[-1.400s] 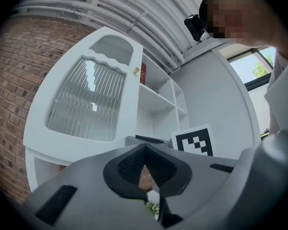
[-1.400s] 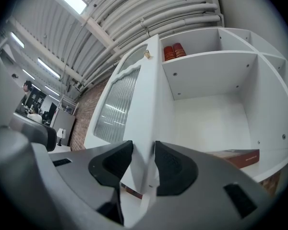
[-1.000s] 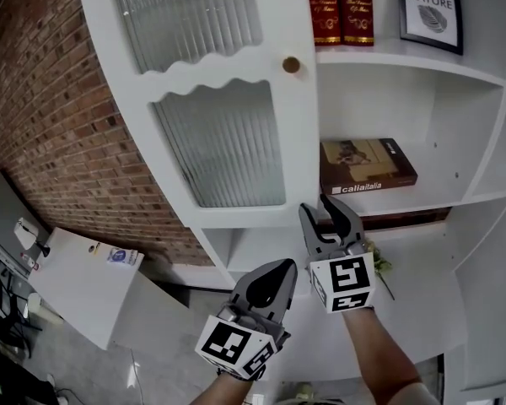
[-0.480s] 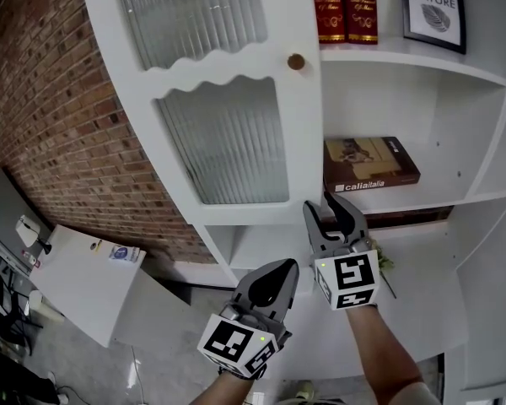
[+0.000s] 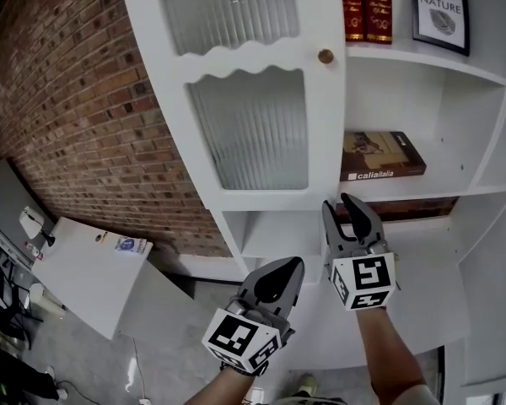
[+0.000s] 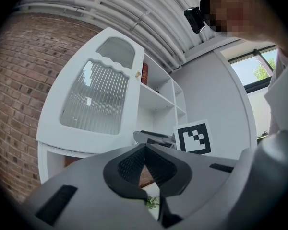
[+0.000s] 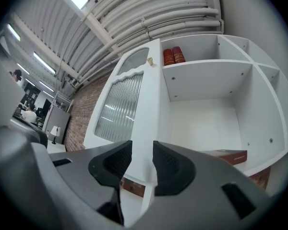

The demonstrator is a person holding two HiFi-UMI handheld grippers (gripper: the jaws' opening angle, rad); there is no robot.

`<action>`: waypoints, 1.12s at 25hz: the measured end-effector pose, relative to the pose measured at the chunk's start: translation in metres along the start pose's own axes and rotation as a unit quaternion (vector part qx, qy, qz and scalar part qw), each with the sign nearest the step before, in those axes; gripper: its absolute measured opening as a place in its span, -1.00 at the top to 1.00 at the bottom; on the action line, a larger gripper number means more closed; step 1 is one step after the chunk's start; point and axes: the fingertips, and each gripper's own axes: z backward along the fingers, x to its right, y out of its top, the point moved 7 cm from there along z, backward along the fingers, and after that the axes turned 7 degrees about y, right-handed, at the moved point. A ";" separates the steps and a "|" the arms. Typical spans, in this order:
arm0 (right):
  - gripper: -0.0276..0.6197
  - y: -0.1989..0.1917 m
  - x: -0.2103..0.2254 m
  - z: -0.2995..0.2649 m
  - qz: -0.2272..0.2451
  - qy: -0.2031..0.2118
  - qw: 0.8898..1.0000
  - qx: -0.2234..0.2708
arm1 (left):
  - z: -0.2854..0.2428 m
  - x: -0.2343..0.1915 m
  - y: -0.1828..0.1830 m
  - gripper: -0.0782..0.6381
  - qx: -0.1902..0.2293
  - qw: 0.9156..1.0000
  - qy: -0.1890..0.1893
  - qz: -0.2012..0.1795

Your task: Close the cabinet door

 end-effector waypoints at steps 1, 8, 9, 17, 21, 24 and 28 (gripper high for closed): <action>0.49 0.002 -0.005 0.004 0.000 -0.001 1.000 -0.001 | 0.005 -0.001 0.001 0.75 0.001 1.000 -0.002 0.001; 0.73 0.007 -0.038 0.036 -0.019 -0.002 1.000 -0.009 | 0.035 -0.005 0.005 0.75 0.004 1.000 -0.023 0.009; 0.76 0.008 -0.044 0.040 -0.022 -0.003 1.000 -0.010 | 0.040 -0.006 0.005 0.75 0.004 1.000 -0.027 0.010; 0.86 0.012 -0.089 0.069 -0.029 -0.020 0.999 -0.019 | 0.075 -0.012 0.009 0.75 0.007 0.999 -0.050 0.014; 0.86 0.015 -0.108 0.083 -0.033 -0.032 0.999 -0.022 | 0.093 -0.012 0.010 0.75 0.008 0.998 -0.059 0.017; 0.86 0.017 -0.123 0.093 -0.035 -0.038 0.998 -0.023 | 0.106 -0.012 0.011 0.75 0.008 0.998 -0.065 0.018; 0.86 0.020 -0.139 0.104 -0.040 -0.043 0.998 -0.023 | 0.121 -0.011 0.013 0.75 0.007 0.997 -0.070 0.018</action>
